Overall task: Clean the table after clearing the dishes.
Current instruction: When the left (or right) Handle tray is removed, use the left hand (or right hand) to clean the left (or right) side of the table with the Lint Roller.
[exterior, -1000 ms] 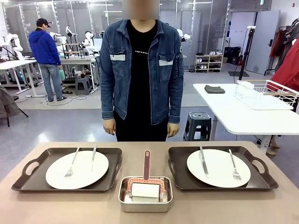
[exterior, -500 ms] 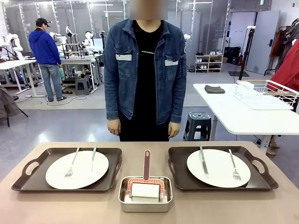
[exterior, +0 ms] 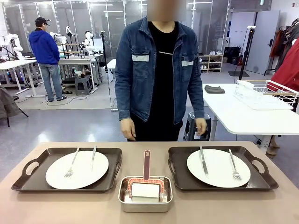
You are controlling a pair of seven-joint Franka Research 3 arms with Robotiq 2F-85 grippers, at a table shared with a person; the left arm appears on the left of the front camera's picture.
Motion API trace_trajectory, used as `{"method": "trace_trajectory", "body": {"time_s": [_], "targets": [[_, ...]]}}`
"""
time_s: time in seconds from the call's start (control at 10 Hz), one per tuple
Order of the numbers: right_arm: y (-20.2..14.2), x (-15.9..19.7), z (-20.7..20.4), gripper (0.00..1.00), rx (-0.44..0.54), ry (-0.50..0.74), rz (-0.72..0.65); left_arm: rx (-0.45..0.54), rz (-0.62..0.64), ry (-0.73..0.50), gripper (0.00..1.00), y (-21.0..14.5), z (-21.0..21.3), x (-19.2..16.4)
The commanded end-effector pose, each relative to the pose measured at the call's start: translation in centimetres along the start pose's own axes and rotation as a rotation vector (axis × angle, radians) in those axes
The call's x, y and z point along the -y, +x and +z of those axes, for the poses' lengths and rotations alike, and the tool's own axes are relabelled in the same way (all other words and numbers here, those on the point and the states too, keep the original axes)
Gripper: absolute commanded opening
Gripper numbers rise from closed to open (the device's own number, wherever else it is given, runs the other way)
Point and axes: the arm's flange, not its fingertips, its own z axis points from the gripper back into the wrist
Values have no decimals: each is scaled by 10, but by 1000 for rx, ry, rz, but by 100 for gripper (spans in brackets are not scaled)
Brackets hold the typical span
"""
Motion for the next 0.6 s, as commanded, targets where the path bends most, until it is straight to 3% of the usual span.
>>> {"method": "trace_trajectory", "body": {"time_s": [0.0,0.5], "targets": [[-1,-3,1,100,-2,12,2,-1,1,-2,100,-2,3,2],[-1,-3,1,100,-2,12,2,-1,1,-2,100,-2,3,2]]}}
